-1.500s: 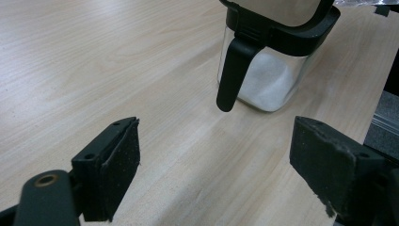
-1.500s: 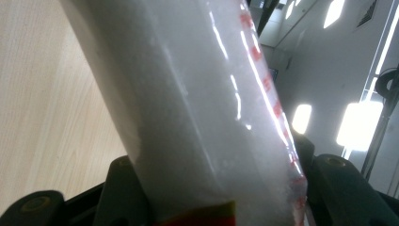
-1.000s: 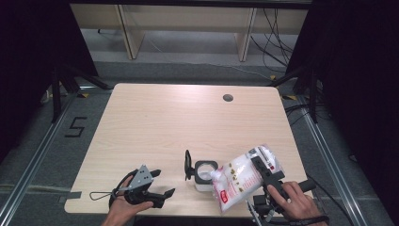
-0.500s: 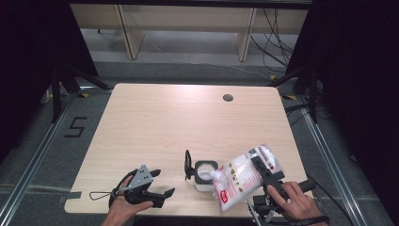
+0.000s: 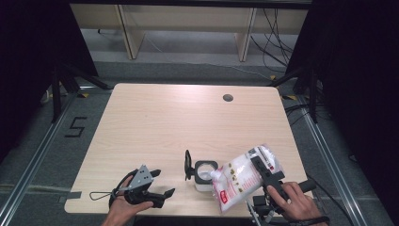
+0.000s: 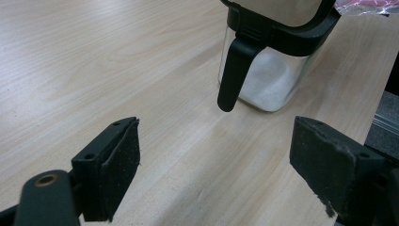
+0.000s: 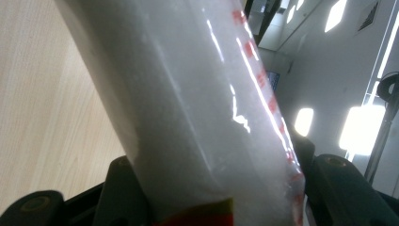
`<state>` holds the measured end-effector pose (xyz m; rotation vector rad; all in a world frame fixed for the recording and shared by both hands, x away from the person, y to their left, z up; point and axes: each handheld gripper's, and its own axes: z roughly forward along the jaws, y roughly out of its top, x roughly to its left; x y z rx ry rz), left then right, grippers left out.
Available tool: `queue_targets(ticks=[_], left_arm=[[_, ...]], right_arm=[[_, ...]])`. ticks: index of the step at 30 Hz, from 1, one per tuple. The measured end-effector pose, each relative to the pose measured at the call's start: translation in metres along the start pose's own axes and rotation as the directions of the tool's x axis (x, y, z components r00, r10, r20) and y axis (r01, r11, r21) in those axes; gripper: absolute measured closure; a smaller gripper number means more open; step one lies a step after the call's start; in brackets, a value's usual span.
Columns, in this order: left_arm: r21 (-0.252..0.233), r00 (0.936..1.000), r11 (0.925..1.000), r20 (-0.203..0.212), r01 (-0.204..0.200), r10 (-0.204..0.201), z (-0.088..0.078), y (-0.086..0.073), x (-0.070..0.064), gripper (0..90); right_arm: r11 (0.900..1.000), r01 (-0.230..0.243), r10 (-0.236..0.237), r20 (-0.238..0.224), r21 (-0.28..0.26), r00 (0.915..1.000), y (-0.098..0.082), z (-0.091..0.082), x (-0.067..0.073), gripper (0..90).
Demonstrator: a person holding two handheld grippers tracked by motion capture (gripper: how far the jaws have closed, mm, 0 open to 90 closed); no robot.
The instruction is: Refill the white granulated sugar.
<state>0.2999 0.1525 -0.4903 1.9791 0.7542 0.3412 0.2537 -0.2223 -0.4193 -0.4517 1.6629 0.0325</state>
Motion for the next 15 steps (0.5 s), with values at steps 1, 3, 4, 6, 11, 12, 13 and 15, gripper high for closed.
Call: queue_targets(ticks=[1,3,4,6,11,12,13,15], left_arm=[[0.000,0.9999,0.9999,-0.003,0.011,-0.011,-0.0003,-0.0002,-0.0009,16.1],[0.000,1.0000,1.0000,0.000,0.000,0.000,0.0005,-0.0002,-0.0002,16.1],[0.000,1.0000,1.0000,0.000,0.000,0.000,0.0005,-0.0002,-0.0002,16.1],[-0.010,1.0000,0.9999,0.004,0.008,-0.008,0.0011,-0.0001,-0.0010,16.1],[0.001,1.0000,1.0000,0.001,-0.003,0.003,-0.0001,0.0000,0.0003,16.1],[0.000,0.9999,0.9999,-0.004,0.011,-0.011,-0.0003,-0.0001,-0.0007,16.1],[0.000,0.9999,0.9999,-0.004,0.011,-0.011,-0.0003,-0.0001,-0.0007,16.1],[0.000,1.0000,1.0000,0.000,0.005,-0.005,-0.0001,0.0000,-0.0006,16.1]], right_arm=[[1.000,0.000,0.000,0.000,0.000,1.0000,0.0000,0.0000,0.0000,50.7],[0.999,-0.031,0.031,-0.009,0.014,0.9995,-0.0005,-0.0006,0.0028,50.7],[0.999,-0.031,0.031,-0.009,0.014,0.9995,-0.0005,-0.0006,0.0028,50.7],[1.000,-0.008,0.008,-0.017,0.003,0.9998,-0.0005,0.0002,0.0005,50.7],[1.000,-0.012,0.012,-0.009,-0.009,0.9999,-0.0016,0.0015,0.0015,50.7],[1.000,-0.013,0.013,-0.013,-0.009,0.9998,-0.0018,0.0018,0.0016,50.7],[1.000,-0.013,0.013,-0.013,-0.009,0.9998,-0.0018,0.0018,0.0016,50.7],[1.000,-0.018,0.018,-0.029,0.008,0.9994,-0.0021,0.0015,0.0028,50.7]])
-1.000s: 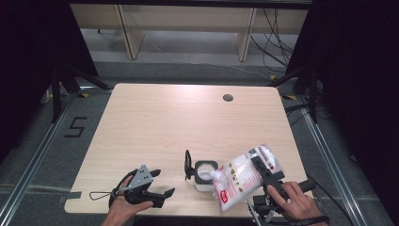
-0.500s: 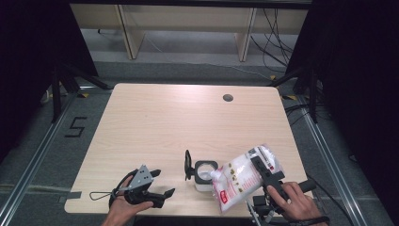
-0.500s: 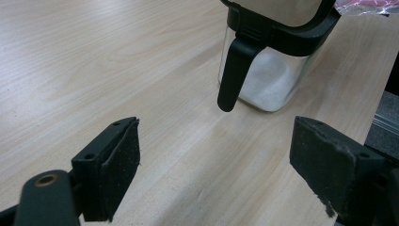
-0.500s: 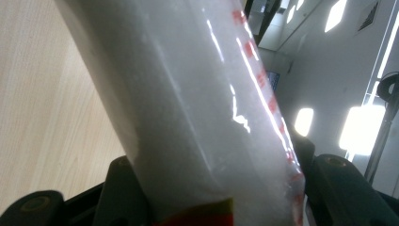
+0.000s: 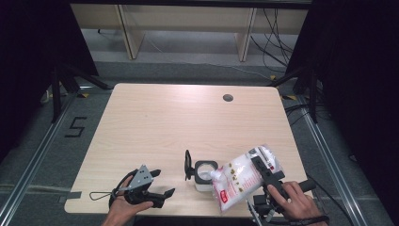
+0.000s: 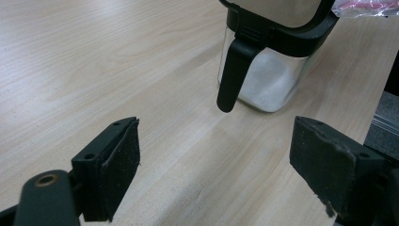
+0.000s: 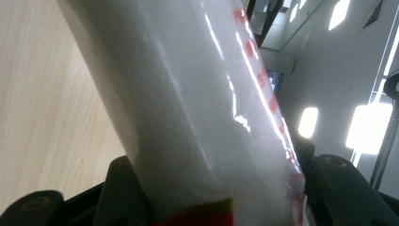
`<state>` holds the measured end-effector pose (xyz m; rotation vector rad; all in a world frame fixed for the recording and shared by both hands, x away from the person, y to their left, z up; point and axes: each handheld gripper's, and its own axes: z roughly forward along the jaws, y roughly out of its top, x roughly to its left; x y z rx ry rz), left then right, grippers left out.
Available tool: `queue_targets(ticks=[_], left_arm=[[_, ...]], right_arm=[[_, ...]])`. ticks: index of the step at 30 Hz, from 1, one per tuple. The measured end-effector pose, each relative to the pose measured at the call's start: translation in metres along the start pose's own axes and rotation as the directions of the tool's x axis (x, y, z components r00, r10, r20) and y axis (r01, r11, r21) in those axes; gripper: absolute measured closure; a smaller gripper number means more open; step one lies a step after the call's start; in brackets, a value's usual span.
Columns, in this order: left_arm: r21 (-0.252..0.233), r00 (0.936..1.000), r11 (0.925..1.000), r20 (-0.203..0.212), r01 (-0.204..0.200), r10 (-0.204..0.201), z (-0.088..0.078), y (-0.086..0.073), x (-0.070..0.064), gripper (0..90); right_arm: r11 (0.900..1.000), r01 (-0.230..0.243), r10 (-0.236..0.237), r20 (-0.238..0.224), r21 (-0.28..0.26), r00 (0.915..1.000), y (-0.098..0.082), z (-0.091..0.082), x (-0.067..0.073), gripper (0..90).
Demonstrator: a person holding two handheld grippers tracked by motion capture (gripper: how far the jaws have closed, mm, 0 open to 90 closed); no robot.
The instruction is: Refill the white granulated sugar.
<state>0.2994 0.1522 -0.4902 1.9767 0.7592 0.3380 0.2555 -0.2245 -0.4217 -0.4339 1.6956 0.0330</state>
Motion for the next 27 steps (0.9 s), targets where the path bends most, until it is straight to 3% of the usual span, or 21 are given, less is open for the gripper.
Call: queue_targets(ticks=[1,2,3,7,8,10,11,13,15,19,20,21,27], left_arm=[[0.000,1.0000,1.0000,0.001,-0.008,0.008,0.0001,0.0001,0.0005,16.1],[0.002,1.0000,1.0000,0.003,-0.008,0.008,0.0001,0.0002,0.0008,16.1],[0.002,1.0000,1.0000,0.003,-0.008,0.008,0.0001,0.0002,0.0008,16.1],[-0.001,1.0000,1.0000,0.001,-0.007,0.007,0.0003,0.0001,0.0006,16.1],[-0.001,1.0000,1.0000,0.001,-0.006,0.006,0.0004,0.0001,0.0006,16.1],[-0.005,1.0000,1.0000,0.002,-0.003,0.003,0.0005,0.0000,0.0000,16.1],[0.000,1.0000,1.0000,0.001,-0.009,0.009,0.0000,0.0002,0.0006,16.1],[0.000,1.0000,1.0000,0.001,-0.007,0.007,0.0001,0.0002,0.0007,16.1],[-0.011,1.0000,0.9999,0.003,0.004,-0.004,0.0011,-0.0001,-0.0006,16.1],[-0.003,1.0000,1.0000,0.002,-0.006,0.006,0.0005,0.0002,0.0000,16.1],[-0.013,0.9995,0.9994,0.001,0.031,-0.031,0.0013,-0.0005,-0.0021,16.1],[-0.002,0.9998,0.9998,-0.001,0.022,-0.022,0.0006,-0.0004,-0.0009,16.1],[-0.007,0.9998,0.9998,0.001,0.021,-0.021,0.0009,-0.0005,-0.0015,16.1]], right_arm=[[1.000,-0.019,0.019,0.007,-0.008,0.9998,-0.0010,0.0011,0.0021,50.7],[1.000,0.006,-0.005,0.024,-0.024,0.9997,-0.0011,0.0018,-0.0003,50.8],[1.000,-0.001,0.001,-0.009,0.000,1.0000,-0.0007,0.0006,-0.0008,50.8],[1.000,0.007,-0.006,0.016,-0.022,0.9999,-0.0028,0.0029,0.0005,50.8],[1.000,-0.002,0.001,-0.015,-0.002,0.9999,-0.0029,0.0017,0.0007,50.8],[1.000,-0.020,0.020,-0.008,-0.013,0.9998,-0.0037,0.0032,0.0026,50.9],[1.000,-0.013,0.014,-0.033,0.008,0.9994,-0.0038,0.0022,0.0015,50.9],[1.000,-0.009,0.009,0.005,-0.027,0.9999,-0.0054,0.0051,0.0028,51.0],[1.000,-0.011,0.011,-0.020,-0.006,0.9997,-0.0056,0.0041,0.0031,51.2],[1.000,-0.002,0.002,0.004,-0.025,1.0000,-0.0051,0.0049,0.0029,51.2],[1.000,-0.016,0.016,-0.024,0.003,0.9996,-0.0044,0.0031,0.0032,51.3],[1.000,0.007,-0.007,0.007,-0.017,1.0000,-0.0030,0.0031,0.0006,51.2],[1.000,-0.025,0.025,0.013,-0.007,0.9996,-0.0014,0.0007,0.0031,51.2]])
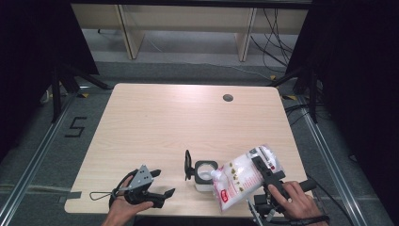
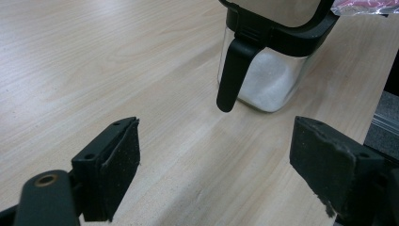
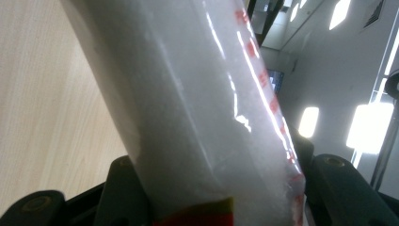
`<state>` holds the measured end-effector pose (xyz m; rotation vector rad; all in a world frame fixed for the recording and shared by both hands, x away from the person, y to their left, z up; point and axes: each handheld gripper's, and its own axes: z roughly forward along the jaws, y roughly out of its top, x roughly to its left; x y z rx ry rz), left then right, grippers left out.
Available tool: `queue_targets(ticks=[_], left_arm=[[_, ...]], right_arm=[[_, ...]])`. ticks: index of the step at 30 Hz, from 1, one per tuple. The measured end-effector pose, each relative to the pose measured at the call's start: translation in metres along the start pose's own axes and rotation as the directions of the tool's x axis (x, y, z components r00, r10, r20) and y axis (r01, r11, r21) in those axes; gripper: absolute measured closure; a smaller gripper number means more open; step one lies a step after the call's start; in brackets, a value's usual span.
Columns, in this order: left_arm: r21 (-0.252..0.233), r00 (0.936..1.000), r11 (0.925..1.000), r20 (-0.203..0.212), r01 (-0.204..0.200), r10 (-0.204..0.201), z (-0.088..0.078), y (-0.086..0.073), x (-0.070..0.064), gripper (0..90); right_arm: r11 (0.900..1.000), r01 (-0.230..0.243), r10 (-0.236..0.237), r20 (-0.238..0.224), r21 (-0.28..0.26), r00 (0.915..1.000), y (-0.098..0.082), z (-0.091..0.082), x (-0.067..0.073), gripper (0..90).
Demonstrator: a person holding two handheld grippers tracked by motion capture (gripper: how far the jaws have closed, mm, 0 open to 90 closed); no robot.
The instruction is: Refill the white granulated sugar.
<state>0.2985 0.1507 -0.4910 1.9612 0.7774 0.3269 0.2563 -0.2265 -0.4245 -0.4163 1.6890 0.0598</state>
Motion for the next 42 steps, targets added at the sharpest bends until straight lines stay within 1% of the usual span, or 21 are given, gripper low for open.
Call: queue_targets(ticks=[3,8,10,11,12,13,14,16,17,18,19,21,22,26,27,28,30,31,35,36,42], left_arm=[[0.002,1.0000,1.0000,-0.001,-0.002,0.002,-0.0001,0.0000,0.0004,16.1],[0.006,1.0000,1.0000,-0.005,0.004,-0.004,-0.0002,-0.0001,-0.0005,16.1],[0.006,1.0000,1.0000,-0.005,0.003,-0.003,-0.0002,-0.0001,-0.0006,16.1],[0.006,1.0000,1.0000,-0.005,0.003,-0.003,-0.0002,0.0000,-0.0004,16.1],[0.005,1.0000,1.0000,-0.004,-0.006,0.006,-0.0002,0.0002,0.0003,16.1],[0.000,0.9997,0.9997,0.002,-0.024,0.024,-0.0001,0.0005,0.0016,16.1],[0.001,0.9997,0.9997,0.002,-0.022,0.022,-0.0002,0.0005,0.0015,16.0],[-0.005,0.9999,0.9999,0.002,-0.014,0.014,0.0003,0.0005,0.0008,16.1],[0.004,0.9997,0.9997,0.002,-0.025,0.025,-0.0003,0.0006,0.0015,16.1],[0.004,0.9997,0.9997,0.002,-0.025,0.025,-0.0003,0.0006,0.0015,16.1],[0.003,1.0000,1.0000,0.000,0.005,-0.005,0.0000,-0.0002,-0.0003,16.1],[-0.005,1.0000,1.0000,0.001,0.003,-0.003,0.0005,0.0000,-0.0002,16.1],[-0.005,0.9998,0.9998,0.003,-0.019,0.019,0.0001,0.0006,0.0012,16.1],[-0.005,0.9999,0.9999,0.003,-0.017,0.017,0.0001,0.0006,0.0009,16.1],[0.003,1.0000,1.0000,0.000,0.002,-0.002,-0.0001,0.0000,-0.0001,16.1],[0.003,1.0000,1.0000,0.000,0.002,-0.002,-0.0001,0.0000,-0.0001,16.1],[0.000,0.9998,0.9998,0.002,-0.022,0.022,-0.0001,0.0006,0.0015,16.1],[0.000,0.9998,0.9998,0.002,-0.022,0.022,-0.0001,0.0006,0.0015,16.1],[-0.005,0.9999,0.9999,0.003,-0.015,0.015,0.0003,0.0006,0.0008,16.1],[0.002,1.0000,1.0000,0.000,0.005,-0.005,-0.0001,-0.0001,-0.0003,16.0],[0.000,0.9998,0.9998,0.002,-0.020,0.020,-0.0001,0.0005,0.0014,16.1]], right_arm=[[1.000,0.021,-0.021,-0.006,0.018,0.9998,0.0012,-0.0024,-0.0030,51.1],[0.999,0.036,-0.036,0.025,0.006,0.9990,-0.0003,-0.0033,-0.0068,51.1],[0.999,0.037,-0.037,0.021,0.008,0.9991,-0.0003,-0.0035,-0.0067,51.0],[1.000,0.018,-0.018,0.015,0.013,0.9997,-0.0004,-0.0035,-0.0044,51.1],[0.999,0.043,-0.043,0.020,0.005,0.9989,0.0005,-0.0032,-0.0064,51.1],[1.000,0.006,-0.006,0.007,0.024,1.0000,0.0009,-0.0040,-0.0025,51.0],[0.999,0.045,-0.045,-0.010,0.027,0.9989,0.0024,-0.0045,-0.0069,51.0],[0.999,0.046,-0.046,0.023,0.000,0.9987,0.0020,-0.0035,-0.0071,51.0],[0.999,0.048,-0.048,0.011,0.008,0.9988,0.0021,-0.0042,-0.0081,51.0],[1.000,0.031,-0.031,0.017,0.006,0.9994,0.0017,-0.0039,-0.0069,51.0],[1.000,0.031,-0.031,0.017,0.006,0.9994,0.0017,-0.0039,-0.0069,51.0],[1.000,0.021,-0.021,0.018,0.007,0.9996,0.0017,-0.0040,-0.0067,51.0],[0.999,0.035,-0.035,0.023,0.001,0.9991,0.0016,-0.0039,-0.0079,51.0],[1.000,0.010,-0.010,0.003,0.020,0.9999,0.0008,-0.0048,-0.0062,51.0],[1.000,0.029,-0.029,0.022,-0.006,0.9993,0.0001,-0.0030,-0.0074,51.0],[1.000,0.029,-0.029,0.022,-0.006,0.9993,0.0001,-0.0030,-0.0074,51.0],[1.000,0.007,-0.006,-0.008,0.017,0.9999,-0.0003,-0.0034,-0.0055,51.0],[1.000,0.005,-0.005,0.006,0.009,1.0000,-0.0005,-0.0030,-0.0048,50.9],[0.999,0.034,-0.034,0.024,-0.010,0.9991,-0.0002,-0.0029,-0.0084,51.0],[0.999,0.040,-0.040,0.025,-0.009,0.9989,0.0000,-0.0031,-0.0089,50.9],[0.999,0.037,-0.037,0.019,-0.014,0.9991,0.0002,-0.0027,-0.0087,50.8]])
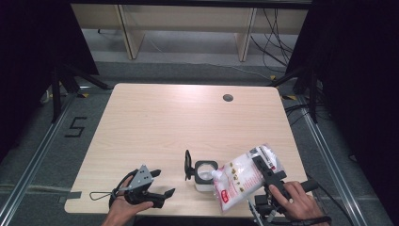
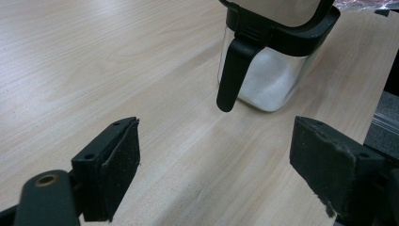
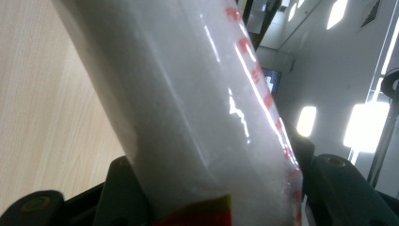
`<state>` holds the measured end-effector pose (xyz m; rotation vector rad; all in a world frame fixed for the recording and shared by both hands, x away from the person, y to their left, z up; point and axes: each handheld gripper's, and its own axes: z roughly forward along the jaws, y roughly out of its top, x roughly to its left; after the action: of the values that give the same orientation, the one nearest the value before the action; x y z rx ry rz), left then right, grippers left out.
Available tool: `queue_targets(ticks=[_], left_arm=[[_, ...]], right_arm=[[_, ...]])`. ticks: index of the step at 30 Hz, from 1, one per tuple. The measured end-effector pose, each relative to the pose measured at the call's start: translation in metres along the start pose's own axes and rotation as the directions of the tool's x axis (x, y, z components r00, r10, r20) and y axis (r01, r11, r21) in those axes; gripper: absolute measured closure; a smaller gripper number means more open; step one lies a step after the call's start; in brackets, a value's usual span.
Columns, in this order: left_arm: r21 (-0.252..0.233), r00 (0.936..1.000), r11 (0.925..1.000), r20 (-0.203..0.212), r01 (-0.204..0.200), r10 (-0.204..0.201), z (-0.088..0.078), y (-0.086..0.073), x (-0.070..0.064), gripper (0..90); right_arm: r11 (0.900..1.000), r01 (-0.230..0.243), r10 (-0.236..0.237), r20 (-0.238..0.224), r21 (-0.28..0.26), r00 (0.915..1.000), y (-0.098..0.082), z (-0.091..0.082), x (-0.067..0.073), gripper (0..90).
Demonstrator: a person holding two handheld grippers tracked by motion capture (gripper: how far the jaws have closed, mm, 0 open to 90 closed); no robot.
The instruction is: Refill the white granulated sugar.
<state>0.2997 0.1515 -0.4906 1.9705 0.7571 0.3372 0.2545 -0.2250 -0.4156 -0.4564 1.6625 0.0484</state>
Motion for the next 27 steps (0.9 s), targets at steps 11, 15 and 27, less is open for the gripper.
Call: queue_targets(ticks=[11,15,27], left_arm=[[0.006,1.0000,1.0000,-0.002,-0.008,0.008,-0.0006,0.0002,0.0008,16.1],[0.009,0.9999,0.9999,0.002,-0.010,0.010,-0.0007,0.0003,0.0010,16.1],[0.007,1.0000,1.0000,-0.003,0.002,-0.002,-0.0009,-0.0001,-0.0001,16.1]], right_arm=[[1.000,-0.009,0.010,-0.007,0.010,0.9999,0.0000,-0.0002,0.0004,50.8],[1.000,-0.013,0.013,-0.015,0.017,0.9998,0.0006,-0.0010,-0.0004,50.8],[1.000,-0.003,0.003,-0.027,0.014,0.9996,-0.0004,0.0000,-0.0008,50.9]])
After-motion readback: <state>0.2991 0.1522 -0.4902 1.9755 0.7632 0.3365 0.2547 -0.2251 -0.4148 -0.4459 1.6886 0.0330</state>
